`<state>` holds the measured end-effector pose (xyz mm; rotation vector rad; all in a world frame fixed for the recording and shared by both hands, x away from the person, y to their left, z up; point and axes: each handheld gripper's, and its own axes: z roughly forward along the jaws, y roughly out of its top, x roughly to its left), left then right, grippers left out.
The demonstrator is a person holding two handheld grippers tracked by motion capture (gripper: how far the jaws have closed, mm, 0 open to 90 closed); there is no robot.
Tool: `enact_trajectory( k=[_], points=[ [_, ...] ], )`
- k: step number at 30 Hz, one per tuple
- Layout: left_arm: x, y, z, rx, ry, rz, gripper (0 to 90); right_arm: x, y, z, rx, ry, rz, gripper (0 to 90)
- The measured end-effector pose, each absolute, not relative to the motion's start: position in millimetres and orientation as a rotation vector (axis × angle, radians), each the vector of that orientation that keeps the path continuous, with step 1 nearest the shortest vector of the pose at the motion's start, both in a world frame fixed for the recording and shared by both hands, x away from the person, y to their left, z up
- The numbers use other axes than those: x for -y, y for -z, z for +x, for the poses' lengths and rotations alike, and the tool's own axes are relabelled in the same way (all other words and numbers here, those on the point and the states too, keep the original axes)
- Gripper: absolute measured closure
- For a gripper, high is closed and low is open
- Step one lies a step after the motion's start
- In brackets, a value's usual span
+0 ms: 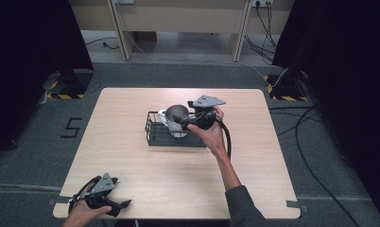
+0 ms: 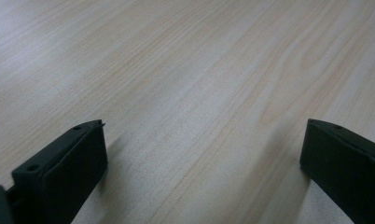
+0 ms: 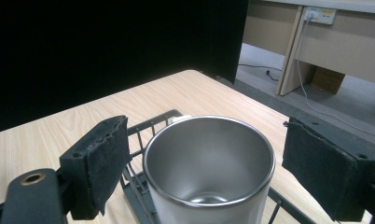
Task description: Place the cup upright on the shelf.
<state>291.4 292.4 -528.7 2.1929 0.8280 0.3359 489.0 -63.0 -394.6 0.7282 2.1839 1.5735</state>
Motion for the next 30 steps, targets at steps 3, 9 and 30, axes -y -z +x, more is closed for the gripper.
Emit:
enact_trajectory(
  k=[3, 9, 30],
  points=[
    [-292.4, 528.7, 291.4, -0.828, -0.336, 2.193, 0.0, 64.2, 393.7, 484.7, -2.183, -1.585, 0.731, 15.0],
    [-292.5, 528.6, 291.4, -0.829, -0.334, 2.193, 0.1, 67.7, 391.6, 475.4, -2.169, -1.589, 0.733, 15.0],
    [-292.5, 528.7, 292.1, -0.824, -0.338, 2.197, 0.0, 83.8, 394.3, 434.9, -2.168, -1.592, 0.740, 15.2]
  ],
)
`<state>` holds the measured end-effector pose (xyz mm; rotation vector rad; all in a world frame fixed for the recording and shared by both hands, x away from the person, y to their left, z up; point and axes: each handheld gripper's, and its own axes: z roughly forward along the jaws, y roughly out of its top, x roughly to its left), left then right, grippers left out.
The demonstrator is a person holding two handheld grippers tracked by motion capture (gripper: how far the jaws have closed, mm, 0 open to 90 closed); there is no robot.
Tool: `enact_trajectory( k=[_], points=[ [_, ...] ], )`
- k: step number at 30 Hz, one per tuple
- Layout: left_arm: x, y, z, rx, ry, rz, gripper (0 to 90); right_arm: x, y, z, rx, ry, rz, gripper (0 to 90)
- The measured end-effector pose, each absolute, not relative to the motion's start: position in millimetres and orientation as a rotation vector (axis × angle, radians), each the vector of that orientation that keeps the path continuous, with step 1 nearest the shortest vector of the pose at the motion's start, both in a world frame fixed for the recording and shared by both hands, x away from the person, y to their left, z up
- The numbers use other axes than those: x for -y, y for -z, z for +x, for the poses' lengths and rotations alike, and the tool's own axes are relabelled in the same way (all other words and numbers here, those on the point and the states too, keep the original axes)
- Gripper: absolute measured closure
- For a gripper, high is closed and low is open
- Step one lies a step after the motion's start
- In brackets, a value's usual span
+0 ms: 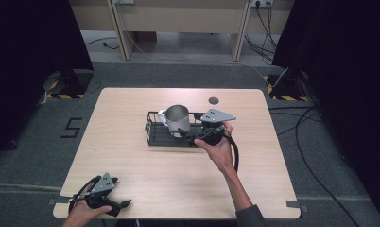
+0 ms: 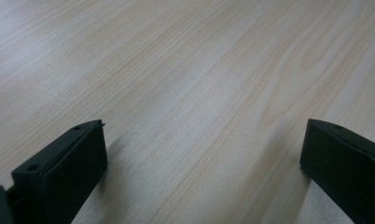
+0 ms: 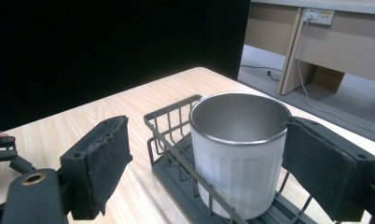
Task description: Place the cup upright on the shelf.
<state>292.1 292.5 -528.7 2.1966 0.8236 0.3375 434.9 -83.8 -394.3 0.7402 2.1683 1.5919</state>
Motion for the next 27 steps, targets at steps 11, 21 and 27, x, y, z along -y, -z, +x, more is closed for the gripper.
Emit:
enact_trajectory(
  k=[11, 21, 27],
  points=[
    [-292.6, 528.7, 292.1, -0.823, -0.340, 2.199, 0.0, 89.9, 401.4, 419.9, -2.168, -1.599, 0.753, 15.1],
    [-292.6, 528.7, 291.8, -0.826, -0.339, 2.198, 0.0, 95.5, 411.5, 403.0, -2.181, -1.562, 0.755, 15.2],
    [-292.6, 528.7, 291.8, -0.826, -0.339, 2.198, 0.0, 98.9, 419.6, 393.1, -2.195, -1.515, 0.751, 15.2]
  ],
)
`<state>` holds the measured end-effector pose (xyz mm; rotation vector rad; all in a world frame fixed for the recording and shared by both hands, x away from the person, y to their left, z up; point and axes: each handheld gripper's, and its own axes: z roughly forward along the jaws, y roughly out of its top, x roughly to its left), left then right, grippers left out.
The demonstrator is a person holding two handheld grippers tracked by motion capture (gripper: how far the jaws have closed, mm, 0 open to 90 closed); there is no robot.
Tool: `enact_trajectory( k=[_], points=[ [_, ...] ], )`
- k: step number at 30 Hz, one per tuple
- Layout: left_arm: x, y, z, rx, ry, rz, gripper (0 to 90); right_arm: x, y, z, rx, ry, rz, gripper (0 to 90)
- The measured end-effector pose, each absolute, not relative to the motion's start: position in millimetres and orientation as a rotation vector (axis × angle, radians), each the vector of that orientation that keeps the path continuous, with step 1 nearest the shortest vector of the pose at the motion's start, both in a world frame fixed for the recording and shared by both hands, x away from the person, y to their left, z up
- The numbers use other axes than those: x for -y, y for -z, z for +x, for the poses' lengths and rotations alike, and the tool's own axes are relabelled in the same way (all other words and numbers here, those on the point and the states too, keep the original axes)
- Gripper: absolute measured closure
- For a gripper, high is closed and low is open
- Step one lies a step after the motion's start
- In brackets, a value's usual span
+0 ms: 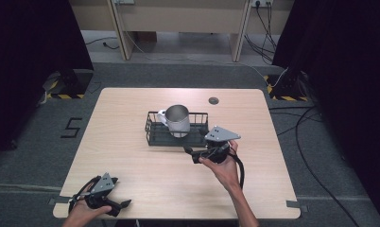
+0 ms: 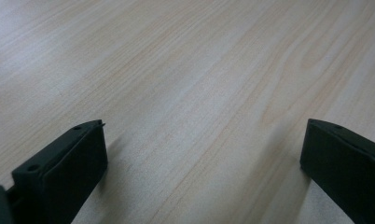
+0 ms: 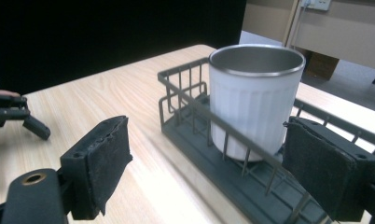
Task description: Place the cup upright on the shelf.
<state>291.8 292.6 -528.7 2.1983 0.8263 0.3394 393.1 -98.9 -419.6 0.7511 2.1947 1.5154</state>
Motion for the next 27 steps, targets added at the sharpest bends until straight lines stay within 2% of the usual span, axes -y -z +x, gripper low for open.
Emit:
enact_trajectory(
  k=[27],
  points=[
    [-292.6, 528.7, 291.9, -0.826, -0.339, 2.198, 0.0, 125.8, 469.9, 351.4, -2.234, -1.458, 0.842, 15.2]
  ],
)
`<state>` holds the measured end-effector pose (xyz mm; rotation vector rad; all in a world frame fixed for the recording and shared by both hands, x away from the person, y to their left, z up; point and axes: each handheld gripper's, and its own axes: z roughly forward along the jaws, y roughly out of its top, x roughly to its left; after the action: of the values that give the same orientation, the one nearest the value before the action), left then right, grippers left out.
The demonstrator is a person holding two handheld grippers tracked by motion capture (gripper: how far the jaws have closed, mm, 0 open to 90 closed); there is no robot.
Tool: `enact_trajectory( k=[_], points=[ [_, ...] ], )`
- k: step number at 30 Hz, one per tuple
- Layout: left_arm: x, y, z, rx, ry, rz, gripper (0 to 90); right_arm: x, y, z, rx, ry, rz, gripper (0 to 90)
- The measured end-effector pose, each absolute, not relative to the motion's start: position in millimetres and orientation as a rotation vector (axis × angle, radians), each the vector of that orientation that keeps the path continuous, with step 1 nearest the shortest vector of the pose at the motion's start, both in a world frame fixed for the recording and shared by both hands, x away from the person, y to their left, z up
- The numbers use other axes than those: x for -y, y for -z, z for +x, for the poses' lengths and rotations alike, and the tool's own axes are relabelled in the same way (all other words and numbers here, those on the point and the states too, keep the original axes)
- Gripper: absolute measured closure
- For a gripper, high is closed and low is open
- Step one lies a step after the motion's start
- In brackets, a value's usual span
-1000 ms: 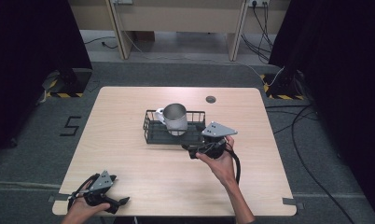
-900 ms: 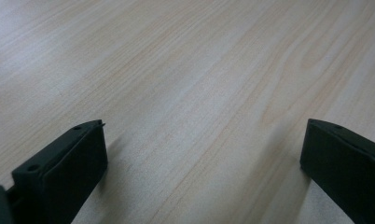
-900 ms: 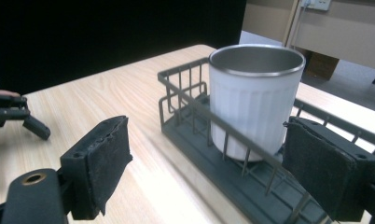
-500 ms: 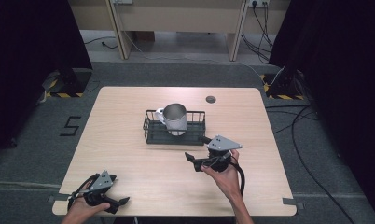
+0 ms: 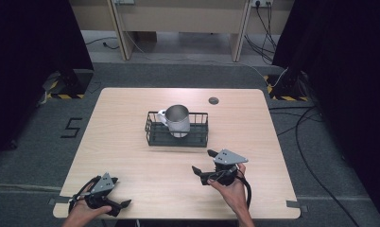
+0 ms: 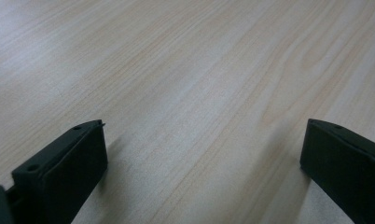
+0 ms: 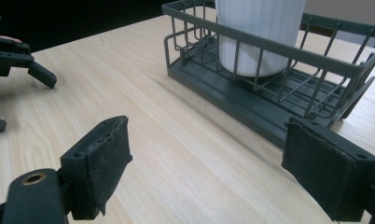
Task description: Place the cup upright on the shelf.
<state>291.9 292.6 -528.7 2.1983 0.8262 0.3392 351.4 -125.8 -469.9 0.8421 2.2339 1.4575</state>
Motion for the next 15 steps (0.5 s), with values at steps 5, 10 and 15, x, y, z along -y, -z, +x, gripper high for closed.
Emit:
enact_trajectory(
  k=[5, 10, 15],
  points=[
    [-292.6, 528.7, 291.8, -0.826, -0.339, 2.198, 0.0, 127.8, 472.9, 347.5, -2.239, -1.451, 0.851, 15.2],
    [-292.6, 528.7, 291.8, -0.827, -0.339, 2.198, 0.0, 129.0, 478.0, 343.0, -2.255, -1.434, 0.855, 15.1],
    [-292.6, 528.7, 291.8, -0.827, -0.339, 2.198, 0.0, 131.7, 480.5, 337.1, -2.259, -1.426, 0.856, 15.1]
  ],
)
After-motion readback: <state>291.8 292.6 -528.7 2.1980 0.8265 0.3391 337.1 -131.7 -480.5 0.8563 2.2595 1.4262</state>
